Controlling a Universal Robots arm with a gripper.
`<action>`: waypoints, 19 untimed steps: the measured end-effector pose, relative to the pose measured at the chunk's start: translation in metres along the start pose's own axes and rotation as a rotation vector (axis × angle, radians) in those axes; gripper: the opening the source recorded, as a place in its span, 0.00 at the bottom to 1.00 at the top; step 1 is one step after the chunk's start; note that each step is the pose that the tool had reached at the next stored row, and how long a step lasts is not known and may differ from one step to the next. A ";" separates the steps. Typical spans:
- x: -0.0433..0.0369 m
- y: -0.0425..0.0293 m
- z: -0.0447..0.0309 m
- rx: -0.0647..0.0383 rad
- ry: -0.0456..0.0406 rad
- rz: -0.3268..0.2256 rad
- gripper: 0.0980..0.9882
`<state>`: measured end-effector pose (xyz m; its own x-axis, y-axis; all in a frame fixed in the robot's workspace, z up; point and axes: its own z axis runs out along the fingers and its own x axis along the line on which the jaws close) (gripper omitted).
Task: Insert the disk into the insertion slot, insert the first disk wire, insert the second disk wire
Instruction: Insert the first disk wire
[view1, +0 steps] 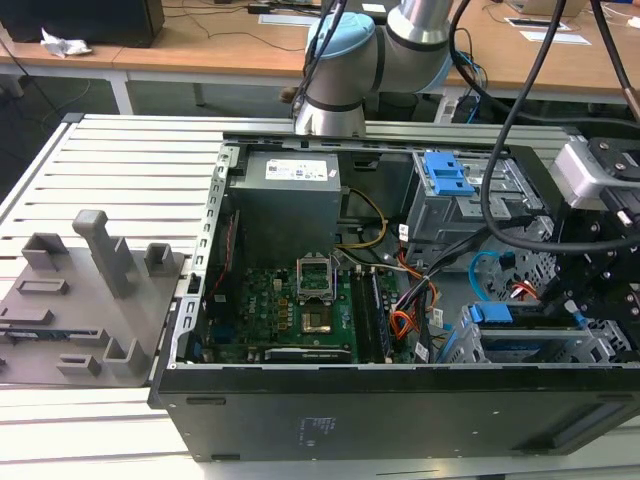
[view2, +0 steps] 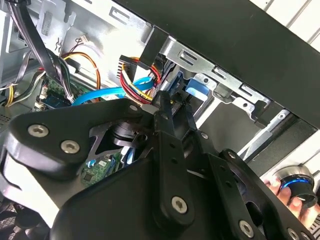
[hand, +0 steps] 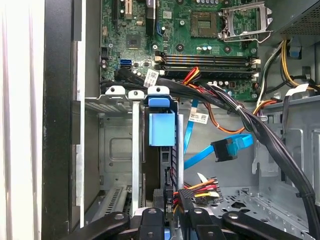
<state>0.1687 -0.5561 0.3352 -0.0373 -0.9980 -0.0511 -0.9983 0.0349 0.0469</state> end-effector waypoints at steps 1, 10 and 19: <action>-0.0001 0.0001 -0.0017 0.000 -0.0001 0.000 0.18; -0.0036 0.0017 -0.0353 0.000 -0.0002 0.000 0.09; -0.0040 0.0022 -0.0384 0.000 -0.0016 0.000 0.01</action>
<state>0.1684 -0.5540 0.3738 -0.0373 -0.9979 -0.0527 -0.9983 0.0349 0.0468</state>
